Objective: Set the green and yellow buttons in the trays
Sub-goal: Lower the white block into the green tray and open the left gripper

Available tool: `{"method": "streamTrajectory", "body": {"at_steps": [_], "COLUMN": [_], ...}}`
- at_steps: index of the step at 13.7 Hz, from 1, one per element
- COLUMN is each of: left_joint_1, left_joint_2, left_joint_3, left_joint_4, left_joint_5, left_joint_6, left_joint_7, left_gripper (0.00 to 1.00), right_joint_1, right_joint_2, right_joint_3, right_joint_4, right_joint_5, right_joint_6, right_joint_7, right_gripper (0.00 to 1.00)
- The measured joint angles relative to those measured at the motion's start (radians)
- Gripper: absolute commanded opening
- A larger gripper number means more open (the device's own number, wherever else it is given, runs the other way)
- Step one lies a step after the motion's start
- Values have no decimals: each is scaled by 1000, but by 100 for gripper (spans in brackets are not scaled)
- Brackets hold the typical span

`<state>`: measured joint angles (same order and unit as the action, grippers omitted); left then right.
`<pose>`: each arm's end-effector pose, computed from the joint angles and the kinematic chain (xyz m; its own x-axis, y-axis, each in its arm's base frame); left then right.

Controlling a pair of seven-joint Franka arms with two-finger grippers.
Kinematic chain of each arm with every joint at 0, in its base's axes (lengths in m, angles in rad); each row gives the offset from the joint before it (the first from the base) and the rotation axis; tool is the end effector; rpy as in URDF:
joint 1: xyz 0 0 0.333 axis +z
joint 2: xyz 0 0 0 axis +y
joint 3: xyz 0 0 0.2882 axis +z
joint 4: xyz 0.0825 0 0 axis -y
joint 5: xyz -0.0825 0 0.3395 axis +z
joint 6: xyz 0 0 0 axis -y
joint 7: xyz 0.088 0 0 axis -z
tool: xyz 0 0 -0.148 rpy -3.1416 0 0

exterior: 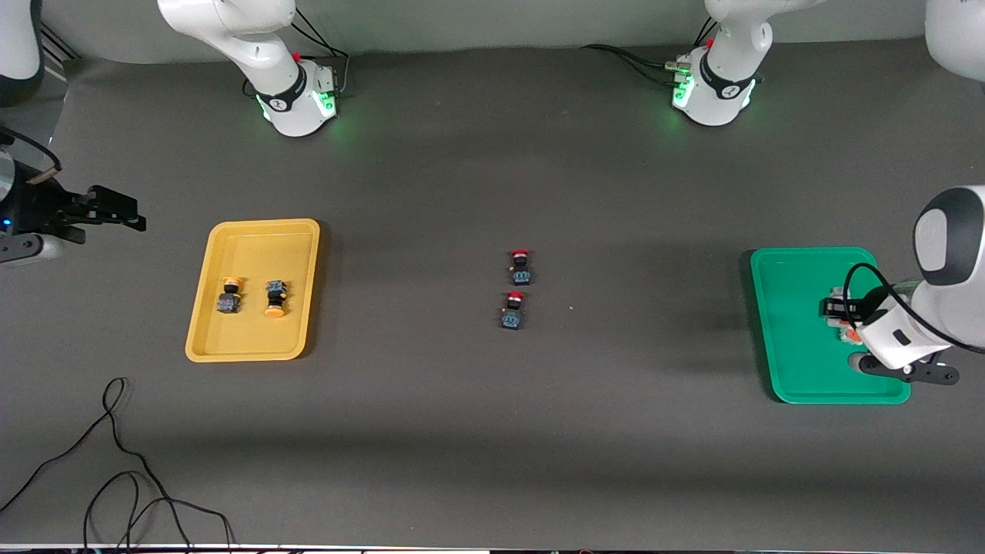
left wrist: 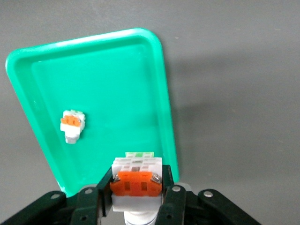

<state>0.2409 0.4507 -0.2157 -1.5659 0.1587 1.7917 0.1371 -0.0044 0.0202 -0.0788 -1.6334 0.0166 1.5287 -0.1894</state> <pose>0.5937 0.0466 0.3257 0.9651 -0.1460 -0.2173 -0.1541 -0.9878 -0.0210 0.5008 -0.0389 0.5159 0.9870 0.1071 -0.1195 0.1032 -0.9939 -0.0381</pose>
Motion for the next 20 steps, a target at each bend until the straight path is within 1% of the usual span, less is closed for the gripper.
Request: {"method": "streamTrajectory", "body": {"at_steps": [4,7,9,11,12,13,17,18,19,20], "left_joint_1": [33,69,94,114,118,119,119,119,119,118], "left_joint_2": [22,51,76,105,115,117,103,86,54,14], "left_joint_3": [0,1,1,1,1,0,-4,-8,-15,-27], "left_joint_4": [-177,-308,-360,-374,-374,-374,-360,-345,-315,-271], "left_joint_5": [30,58,61,62,62,62,63,63,63,62], "left_joint_6": [277,495,571,596,601,602,581,536,452,335], "left_joint_7": [3,3,3,3,3,3,3,3,3,3], "left_gripper": [0,0,0,0,48,99,100,100,100,100], "right_joint_1": [-4,-2,-2,-2,-2,-1,-1,-1,-1,-1], "right_joint_2": [-17,-36,-44,-47,-47,-47,-47,-47,-47,-47], "right_joint_3": [8,11,11,11,11,11,16,17,18,18], "right_joint_4": [-2,-2,-2,-2,-2,-2,-4,-4,-5,-5], "right_joint_5": [-1,-2,-2,-2,-2,-2,-2,-3,-5,-13], "right_joint_6": [1,1,1,1,1,1,1,1,1,1], "right_joint_7": [94,122,127,130,135,140,146,146,146,145], "right_gripper": [100,100,100,100,100,100,100,100,100,100]}}
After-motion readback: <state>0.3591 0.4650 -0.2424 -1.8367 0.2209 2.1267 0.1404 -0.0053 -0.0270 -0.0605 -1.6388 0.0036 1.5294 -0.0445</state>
